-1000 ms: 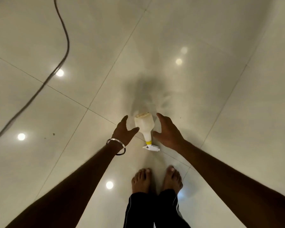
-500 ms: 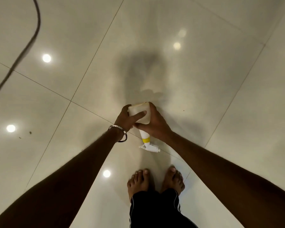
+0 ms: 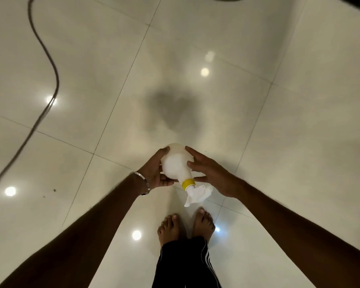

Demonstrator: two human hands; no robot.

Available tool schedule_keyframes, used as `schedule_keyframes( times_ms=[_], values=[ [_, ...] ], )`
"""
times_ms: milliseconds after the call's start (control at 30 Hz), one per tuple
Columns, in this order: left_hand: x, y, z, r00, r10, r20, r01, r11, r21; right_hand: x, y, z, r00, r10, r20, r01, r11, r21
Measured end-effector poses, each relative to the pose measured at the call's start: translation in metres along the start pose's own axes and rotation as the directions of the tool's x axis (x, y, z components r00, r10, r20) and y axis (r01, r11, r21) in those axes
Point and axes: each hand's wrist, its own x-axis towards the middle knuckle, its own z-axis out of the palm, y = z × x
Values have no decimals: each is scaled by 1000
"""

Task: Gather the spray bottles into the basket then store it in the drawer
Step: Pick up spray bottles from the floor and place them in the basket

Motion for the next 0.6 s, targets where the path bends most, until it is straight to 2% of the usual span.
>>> schedule_keyframes(
  times_ms=[67,233,333,400,467,533,600],
  values=[
    [-19,6,16,997,-41,64,45,998,-54,-21,-11,1,1000,-26,-2,26,996,89],
    [-68,13,68,975,-76,211,122,970,-212,-75,-31,-2,989,-91,-113,119,957,265],
    [-97,16,103,969,-125,212,161,974,-159,-111,-38,-8,974,-130,-187,185,930,317],
    [-111,13,122,992,-86,90,88,996,-18,-134,-39,-13,963,-137,-232,212,915,344],
    [-124,10,143,997,68,21,-70,993,99,-160,-35,-23,955,-142,-262,233,905,357],
    [-135,4,163,976,212,48,-217,963,157,-185,-26,-34,950,-144,-277,245,894,375],
    [-149,-2,179,952,272,140,-299,927,228,-206,-16,-44,940,-132,-316,257,882,395]
  ],
)
